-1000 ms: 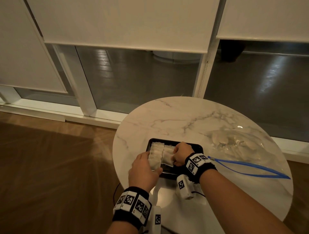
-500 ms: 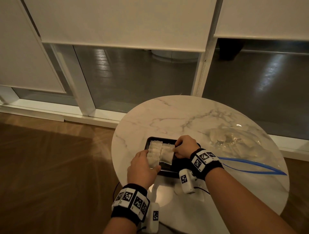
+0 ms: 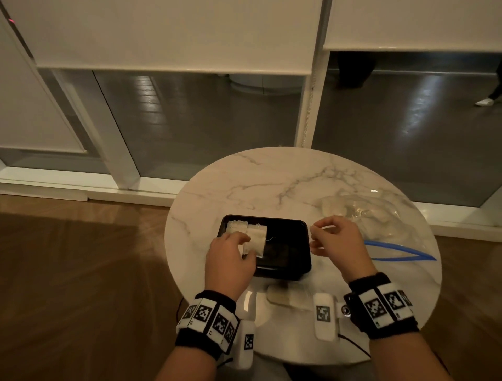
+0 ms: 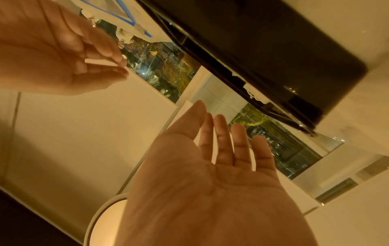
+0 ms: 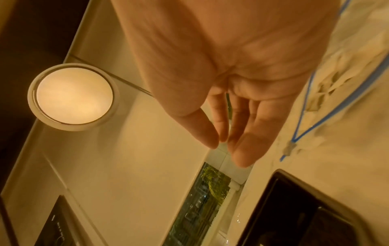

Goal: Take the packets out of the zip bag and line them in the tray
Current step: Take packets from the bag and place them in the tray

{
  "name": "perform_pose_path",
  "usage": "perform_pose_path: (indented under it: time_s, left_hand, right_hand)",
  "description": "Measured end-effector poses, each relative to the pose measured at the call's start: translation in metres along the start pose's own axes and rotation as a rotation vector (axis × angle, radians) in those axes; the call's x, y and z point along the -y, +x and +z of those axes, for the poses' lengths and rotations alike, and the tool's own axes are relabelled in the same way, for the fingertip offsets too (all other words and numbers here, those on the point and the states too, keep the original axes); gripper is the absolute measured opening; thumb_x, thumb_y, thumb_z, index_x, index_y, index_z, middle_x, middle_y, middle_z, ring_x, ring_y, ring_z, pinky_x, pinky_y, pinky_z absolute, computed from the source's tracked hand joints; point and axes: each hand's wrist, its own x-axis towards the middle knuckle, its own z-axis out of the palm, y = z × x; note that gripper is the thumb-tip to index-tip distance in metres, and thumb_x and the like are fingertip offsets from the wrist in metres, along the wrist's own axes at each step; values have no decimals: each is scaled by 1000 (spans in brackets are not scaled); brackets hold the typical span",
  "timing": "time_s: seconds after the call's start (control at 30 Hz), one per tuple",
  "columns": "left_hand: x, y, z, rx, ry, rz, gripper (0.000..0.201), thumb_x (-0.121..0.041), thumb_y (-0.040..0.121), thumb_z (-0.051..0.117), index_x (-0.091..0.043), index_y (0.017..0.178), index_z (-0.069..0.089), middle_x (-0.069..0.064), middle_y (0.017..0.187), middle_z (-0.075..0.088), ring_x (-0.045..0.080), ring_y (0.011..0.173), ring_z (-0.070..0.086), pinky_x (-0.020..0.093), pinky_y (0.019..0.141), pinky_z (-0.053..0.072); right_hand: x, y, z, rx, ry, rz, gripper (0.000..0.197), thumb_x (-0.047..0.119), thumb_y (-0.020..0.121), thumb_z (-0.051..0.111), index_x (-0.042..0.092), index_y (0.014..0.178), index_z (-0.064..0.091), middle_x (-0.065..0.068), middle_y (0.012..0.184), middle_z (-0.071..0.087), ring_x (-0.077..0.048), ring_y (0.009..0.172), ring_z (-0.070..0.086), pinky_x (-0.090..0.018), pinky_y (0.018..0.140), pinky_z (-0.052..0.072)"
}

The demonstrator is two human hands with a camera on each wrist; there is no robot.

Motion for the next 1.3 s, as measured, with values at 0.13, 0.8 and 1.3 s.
perform_pose_path:
  time_s: [0.13,0.8,1.3]
  left_hand:
    - [-24,-7,5,172,-86,-18,7,-33,89,72,-28,93,70,-12,76,65,2,74,63,26,72,57]
    - [-76,-38,75,594,687,282,23,-18,91,70,-19,114,69,6,107,70,28,100,68,39,83,53]
    - [-65,-36,66,475,479,370,17,-31,98,54,-25,103,69,-2,97,70,21,91,66,33,76,50]
  right_hand:
    - [-19,-14,-15,31,-92,79,7,11,90,68,4,88,67,-16,78,68,-22,63,65,-31,58,57]
    - [-76,-14,-32,185,-179,344,9,17,93,66,10,96,70,-14,79,70,-23,66,64,-31,58,53]
    - [-75,-13,-40,171,-114,316,11,27,92,67,18,98,68,-9,91,71,-20,72,65,-29,60,51]
